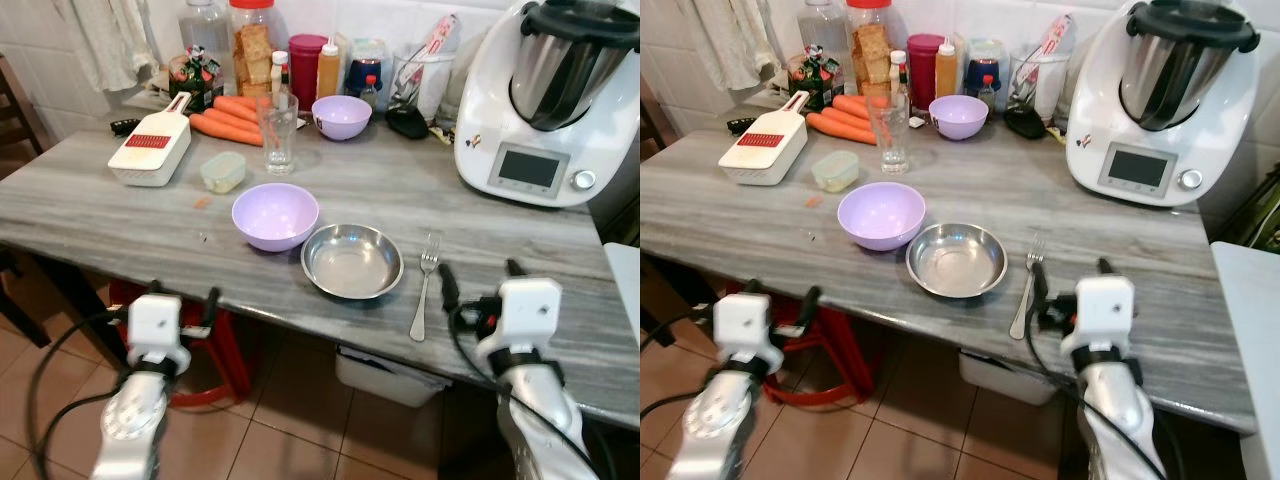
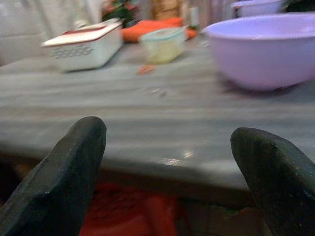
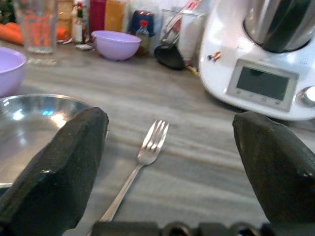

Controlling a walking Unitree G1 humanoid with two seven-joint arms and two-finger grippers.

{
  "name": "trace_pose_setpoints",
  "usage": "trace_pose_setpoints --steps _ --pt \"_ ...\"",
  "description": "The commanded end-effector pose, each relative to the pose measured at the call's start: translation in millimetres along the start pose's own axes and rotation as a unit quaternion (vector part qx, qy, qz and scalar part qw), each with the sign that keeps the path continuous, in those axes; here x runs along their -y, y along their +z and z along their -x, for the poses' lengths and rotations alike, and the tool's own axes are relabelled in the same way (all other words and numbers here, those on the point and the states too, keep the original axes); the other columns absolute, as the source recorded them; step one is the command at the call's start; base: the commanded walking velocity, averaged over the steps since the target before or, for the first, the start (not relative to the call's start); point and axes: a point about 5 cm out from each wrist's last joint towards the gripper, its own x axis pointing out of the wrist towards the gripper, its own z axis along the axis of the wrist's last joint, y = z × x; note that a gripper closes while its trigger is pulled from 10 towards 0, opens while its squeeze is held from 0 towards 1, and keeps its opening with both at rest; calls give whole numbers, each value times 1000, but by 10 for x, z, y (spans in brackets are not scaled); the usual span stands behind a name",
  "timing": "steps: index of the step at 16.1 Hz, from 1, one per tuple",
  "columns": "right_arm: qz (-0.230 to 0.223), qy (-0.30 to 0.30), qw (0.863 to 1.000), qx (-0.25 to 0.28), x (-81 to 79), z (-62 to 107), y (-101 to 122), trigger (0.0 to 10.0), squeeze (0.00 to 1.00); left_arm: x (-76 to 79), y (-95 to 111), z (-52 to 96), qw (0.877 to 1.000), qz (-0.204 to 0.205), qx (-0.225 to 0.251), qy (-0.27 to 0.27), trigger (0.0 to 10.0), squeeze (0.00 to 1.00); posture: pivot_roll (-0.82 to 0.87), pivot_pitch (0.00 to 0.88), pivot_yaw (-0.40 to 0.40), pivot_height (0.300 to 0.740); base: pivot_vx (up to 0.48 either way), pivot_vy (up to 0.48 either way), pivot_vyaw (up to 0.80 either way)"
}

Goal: Setting the table

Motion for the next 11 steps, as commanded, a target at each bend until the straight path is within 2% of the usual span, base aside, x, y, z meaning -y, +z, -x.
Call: trace_pose_setpoints --steps 1,2,4,5,7,9,11 --pt "0 8 1000 11 -4 45 52 10000 0 -99 21 62 1000 -12 2 12 10000 0 7 0 -50 740 0 0 0" --pt "4 19 1000 -1 -3 166 5 10000 0 -199 12 232 999 -34 -4 17 10000 0 19 0 -55 740 0 0 0" --pt "19 26 999 -15 38 307 -50 10000 0 -262 -9 412 998 -53 -17 16 10000 0 36 0 -69 740 0 0 0" --pt "33 33 998 -32 58 423 -134 10000 0 -363 -51 594 996 -78 -32 30 10000 0 48 0 -74 740 0 0 0" --pt "31 48 998 -29 -21 378 -131 10000 0 -395 -57 670 995 -75 -44 48 10000 0 66 0 -86 740 0 0 0" --pt "26 54 998 -18 -62 290 -100 10000 0 -339 -49 627 995 -71 -42 51 10000 0 74 0 -86 740 0 0 0" --pt "21 53 998 -8 -71 186 -61 10000 0 -271 17 510 996 -61 -28 57 10000 0 79 0 -79 740 0 0 0"
